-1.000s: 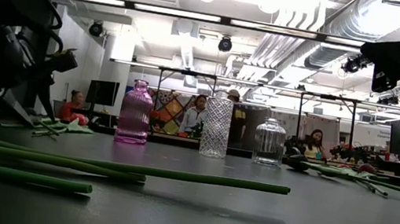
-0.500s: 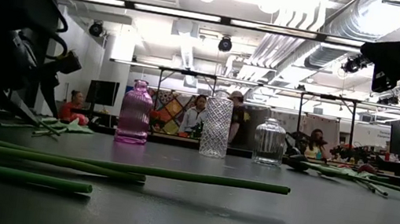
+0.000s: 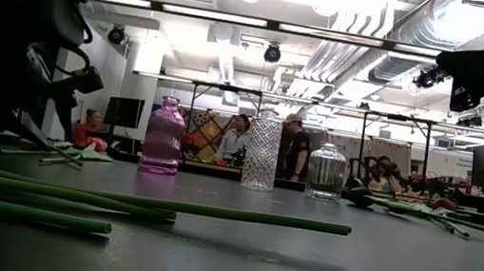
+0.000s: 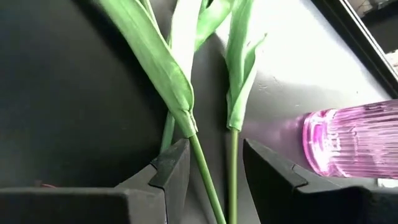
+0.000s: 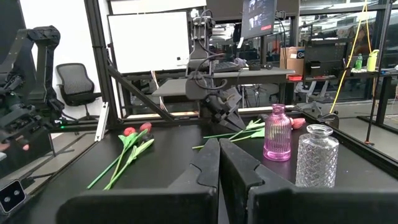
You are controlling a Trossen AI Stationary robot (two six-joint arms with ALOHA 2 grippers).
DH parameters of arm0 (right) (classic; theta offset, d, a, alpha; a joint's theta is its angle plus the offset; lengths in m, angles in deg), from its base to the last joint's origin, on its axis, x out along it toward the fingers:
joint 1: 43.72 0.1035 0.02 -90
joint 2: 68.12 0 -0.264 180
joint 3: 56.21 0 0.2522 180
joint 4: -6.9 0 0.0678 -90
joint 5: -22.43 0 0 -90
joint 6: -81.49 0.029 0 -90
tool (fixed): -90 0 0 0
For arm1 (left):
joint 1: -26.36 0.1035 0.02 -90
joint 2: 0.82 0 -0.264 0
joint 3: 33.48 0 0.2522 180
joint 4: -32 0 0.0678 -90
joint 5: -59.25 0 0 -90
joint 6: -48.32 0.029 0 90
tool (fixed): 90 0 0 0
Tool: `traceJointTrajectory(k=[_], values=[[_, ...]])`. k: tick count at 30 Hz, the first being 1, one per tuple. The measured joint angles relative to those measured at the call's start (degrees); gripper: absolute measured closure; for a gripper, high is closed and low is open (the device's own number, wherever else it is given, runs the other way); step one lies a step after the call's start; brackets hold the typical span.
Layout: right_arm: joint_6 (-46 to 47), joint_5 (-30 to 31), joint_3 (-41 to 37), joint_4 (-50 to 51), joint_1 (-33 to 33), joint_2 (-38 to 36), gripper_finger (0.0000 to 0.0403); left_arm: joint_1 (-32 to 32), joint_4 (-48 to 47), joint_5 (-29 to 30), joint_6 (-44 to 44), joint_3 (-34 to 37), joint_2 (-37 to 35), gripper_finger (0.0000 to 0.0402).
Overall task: Sort flowers into vase by color
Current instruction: Put the top left black flower into the transparent purple vase
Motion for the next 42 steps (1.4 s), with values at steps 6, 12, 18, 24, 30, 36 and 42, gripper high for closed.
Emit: traceJointTrajectory(k=[6,12,18,24,30,36,42], values=[[0.00,0.00,0.02,0.00,0.00,-0.02,0.0403,2.67,2.65,0.06,0.35,-0.04,0.22,0.0264],[0.00,0.00,0.00,0.02,-0.01,-0.01,0.0403,5.39,4.47,-0.79,7.13,-0.07,2.45,0.0264],[0.00,0.00,0.02,0.02,-0.01,-0.01,0.0403,6.88,5.25,-0.48,5.21,-0.26,5.65,0.0264],[0.00,0.00,0.02,0.02,0.00,-0.02,0.0403,7.07,6.69,1.88,4.83,-0.24,8.21,0.0269],[0.00,0.00,0.02,0.02,0.00,0.00,0.0403,7.07,7.35,2.26,6.85,-0.22,10.94,0.0322],[0.00,0.00,0.02,0.02,0.00,-0.01,0.0403,7.09,7.32,3.12,7.60,-0.15,12.15,0.0394],[0.00,0.00,0.00,0.02,0.00,-0.01,0.0403,6.72,7.38,2.51,14.98,-0.06,10.95,0.0398]])
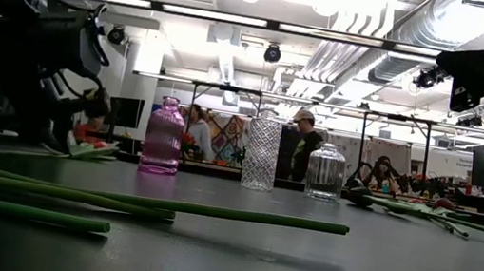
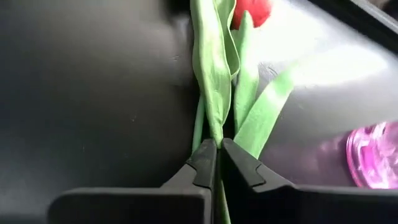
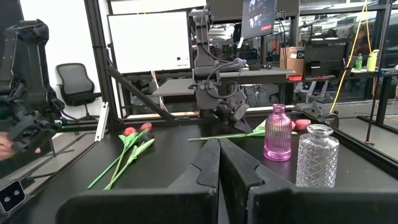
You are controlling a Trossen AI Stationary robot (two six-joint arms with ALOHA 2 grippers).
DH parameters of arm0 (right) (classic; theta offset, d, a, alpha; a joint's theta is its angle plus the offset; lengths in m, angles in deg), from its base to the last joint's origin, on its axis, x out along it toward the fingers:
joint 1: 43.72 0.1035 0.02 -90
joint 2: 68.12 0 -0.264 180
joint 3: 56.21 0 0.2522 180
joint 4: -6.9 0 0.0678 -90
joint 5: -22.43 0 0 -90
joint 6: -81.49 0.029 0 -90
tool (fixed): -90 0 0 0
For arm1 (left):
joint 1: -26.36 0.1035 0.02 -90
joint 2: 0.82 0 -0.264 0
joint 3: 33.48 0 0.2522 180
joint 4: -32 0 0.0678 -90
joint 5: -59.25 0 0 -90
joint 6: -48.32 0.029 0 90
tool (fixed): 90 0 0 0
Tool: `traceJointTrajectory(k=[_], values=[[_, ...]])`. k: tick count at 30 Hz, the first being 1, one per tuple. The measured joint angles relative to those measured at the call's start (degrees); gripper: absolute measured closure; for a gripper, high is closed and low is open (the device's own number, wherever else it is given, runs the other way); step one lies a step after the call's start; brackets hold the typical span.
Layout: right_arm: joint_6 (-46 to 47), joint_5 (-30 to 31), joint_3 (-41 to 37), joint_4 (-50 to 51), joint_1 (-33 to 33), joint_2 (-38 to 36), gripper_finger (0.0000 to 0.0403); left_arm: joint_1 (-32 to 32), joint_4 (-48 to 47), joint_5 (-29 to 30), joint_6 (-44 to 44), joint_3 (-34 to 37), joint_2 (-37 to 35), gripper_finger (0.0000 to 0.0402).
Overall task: Sort flowers into vase by color
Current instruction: Put the top left black flower into the transparent purple vase
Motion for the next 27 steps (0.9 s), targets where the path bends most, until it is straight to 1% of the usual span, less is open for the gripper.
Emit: traceJointTrajectory(k=[5,10,18,21,24,27], values=[[0.00,0.00,0.01,0.00,-0.01,0.00,0.0403,-1.61,-1.19,-2.75,5.99,0.19,-5.61,0.0400],[0.01,0.00,0.00,-0.02,0.00,-0.01,0.0403,-3.10,-3.12,-1.99,9.96,0.19,-14.32,0.0401],[0.01,0.00,0.00,0.00,-0.01,0.00,0.0403,-5.24,-3.86,-1.09,19.36,0.15,-27.45,0.0401],[0.01,0.00,0.00,0.01,0.00,-0.01,0.0403,-6.06,-3.93,-0.64,24.44,0.08,-31.26,0.0402],[0.01,0.00,0.01,0.01,-0.02,0.01,0.0403,-6.90,-3.88,0.84,27.08,0.08,-34.62,0.0401],[0.01,0.00,0.02,0.01,-0.01,0.02,0.0403,-7.75,-3.08,5.72,31.61,0.08,-37.61,0.0401]])
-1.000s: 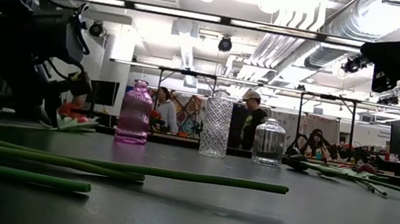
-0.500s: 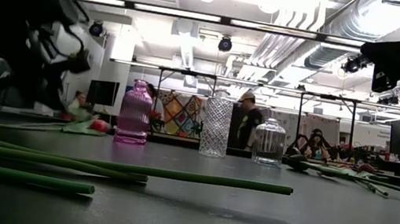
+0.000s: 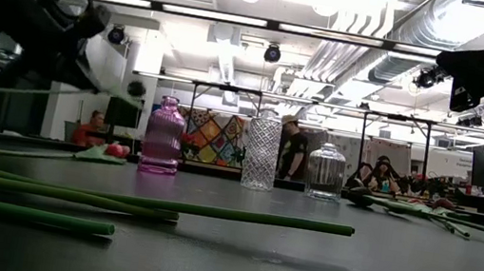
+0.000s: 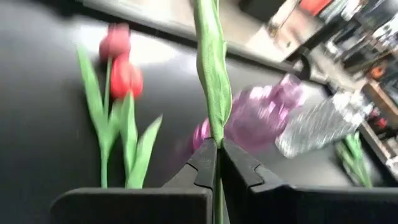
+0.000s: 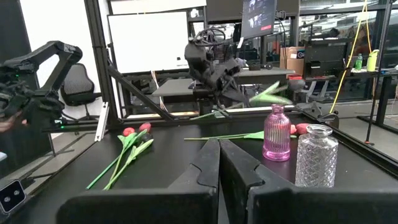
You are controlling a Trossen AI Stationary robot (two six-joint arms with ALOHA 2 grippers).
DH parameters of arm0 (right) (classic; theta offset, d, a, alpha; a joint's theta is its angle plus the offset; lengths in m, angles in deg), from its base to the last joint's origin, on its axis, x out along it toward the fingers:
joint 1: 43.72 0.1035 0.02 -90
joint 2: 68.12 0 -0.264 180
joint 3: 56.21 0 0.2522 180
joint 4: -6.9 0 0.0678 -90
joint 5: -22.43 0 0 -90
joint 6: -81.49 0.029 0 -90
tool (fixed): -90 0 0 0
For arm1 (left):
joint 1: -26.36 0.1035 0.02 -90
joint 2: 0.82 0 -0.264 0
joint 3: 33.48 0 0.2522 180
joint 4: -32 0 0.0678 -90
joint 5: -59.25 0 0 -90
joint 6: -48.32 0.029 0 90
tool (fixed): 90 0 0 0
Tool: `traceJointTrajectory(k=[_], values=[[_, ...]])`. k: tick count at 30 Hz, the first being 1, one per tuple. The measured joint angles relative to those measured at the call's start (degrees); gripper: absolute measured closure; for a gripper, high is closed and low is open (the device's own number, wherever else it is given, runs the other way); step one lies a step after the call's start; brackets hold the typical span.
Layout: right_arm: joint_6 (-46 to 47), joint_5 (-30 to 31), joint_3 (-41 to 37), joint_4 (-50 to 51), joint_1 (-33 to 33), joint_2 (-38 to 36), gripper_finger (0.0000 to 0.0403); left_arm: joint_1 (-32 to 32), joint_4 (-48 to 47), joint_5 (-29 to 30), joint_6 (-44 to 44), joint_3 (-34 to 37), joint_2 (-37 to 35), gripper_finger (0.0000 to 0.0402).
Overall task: Sort flowers into vase by color
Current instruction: Put the top left black flower into the transparent purple vase
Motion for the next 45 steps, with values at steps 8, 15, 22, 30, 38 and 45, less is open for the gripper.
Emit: traceJointTrajectory(k=[8,15,22,30,38,45], values=[[0.00,0.00,-0.01,-0.01,0.00,-0.02,0.0403,0.66,26.02,9.42,39.70,-0.02,-3.87,0.0401],[0.00,0.00,0.00,0.00,0.00,-0.02,0.0403,5.16,65.11,-9.46,82.22,-0.13,0.79,0.0401],[0.00,0.00,0.00,0.00,0.01,-0.02,0.0403,16.51,73.72,-26.77,81.16,-0.07,11.35,0.0401],[-0.01,0.00,-0.01,0.00,0.00,-0.02,0.0403,28.55,103.43,-39.10,77.61,-0.07,30.73,0.0401],[0.00,0.00,-0.01,0.00,-0.01,-0.01,0.0403,34.43,109.58,-46.39,68.80,-2.42,39.21,0.0401],[0.00,-0.02,0.00,0.00,0.01,-0.02,0.0403,34.06,109.12,-48.65,69.10,-6.03,40.46,0.0401]])
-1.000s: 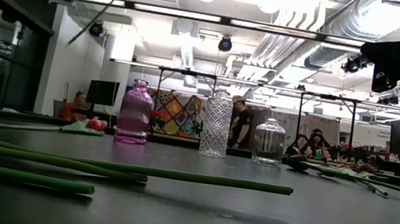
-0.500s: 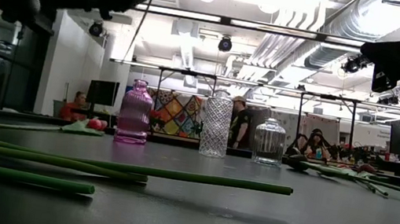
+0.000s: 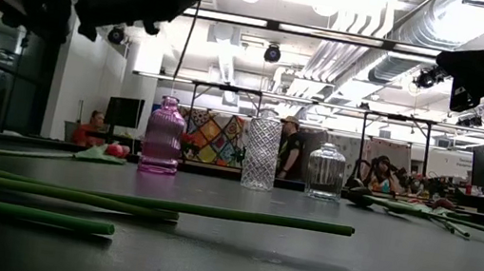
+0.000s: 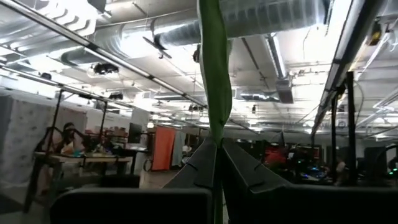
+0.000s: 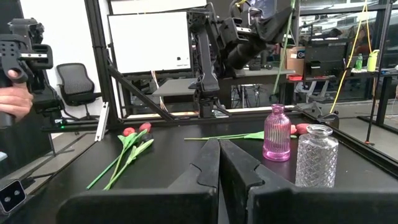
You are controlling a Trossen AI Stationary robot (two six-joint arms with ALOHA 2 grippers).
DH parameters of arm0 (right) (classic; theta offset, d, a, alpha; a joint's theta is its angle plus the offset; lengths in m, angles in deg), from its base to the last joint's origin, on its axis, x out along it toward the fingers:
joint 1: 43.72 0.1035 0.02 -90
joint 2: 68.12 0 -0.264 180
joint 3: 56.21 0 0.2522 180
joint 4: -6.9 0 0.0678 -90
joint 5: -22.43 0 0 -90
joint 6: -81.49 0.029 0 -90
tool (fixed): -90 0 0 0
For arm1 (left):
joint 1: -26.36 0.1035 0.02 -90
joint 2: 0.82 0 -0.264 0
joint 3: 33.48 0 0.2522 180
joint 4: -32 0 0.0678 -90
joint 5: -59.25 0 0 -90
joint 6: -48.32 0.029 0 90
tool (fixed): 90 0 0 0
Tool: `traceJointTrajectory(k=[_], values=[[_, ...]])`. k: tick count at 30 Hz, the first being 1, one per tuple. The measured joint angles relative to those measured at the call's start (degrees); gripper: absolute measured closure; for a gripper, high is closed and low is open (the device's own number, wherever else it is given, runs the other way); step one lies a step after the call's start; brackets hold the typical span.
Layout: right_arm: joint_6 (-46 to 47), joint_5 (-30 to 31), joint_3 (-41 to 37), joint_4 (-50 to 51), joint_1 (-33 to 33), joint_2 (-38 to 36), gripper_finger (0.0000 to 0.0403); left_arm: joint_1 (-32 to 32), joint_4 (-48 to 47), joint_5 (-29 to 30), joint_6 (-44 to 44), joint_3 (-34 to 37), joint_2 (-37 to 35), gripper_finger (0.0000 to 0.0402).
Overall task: Sort flowers into vase by color
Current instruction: Put the top left black flower into the transparent purple vase
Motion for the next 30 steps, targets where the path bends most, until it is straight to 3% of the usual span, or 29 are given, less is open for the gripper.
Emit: traceJointTrajectory(k=[11,21,30], values=[[0.00,0.00,0.00,0.00,-0.02,0.01,0.0403,0.24,-0.52,3.72,1.03,0.48,0.98,0.0401],[0.00,0.00,-0.02,-0.01,0.00,0.00,0.0403,0.20,0.38,5.71,0.72,0.50,7.26,0.0401],[-0.01,0.00,0.00,0.00,-0.02,0.01,0.0403,-0.71,-0.74,5.40,1.19,0.50,7.39,0.0401]])
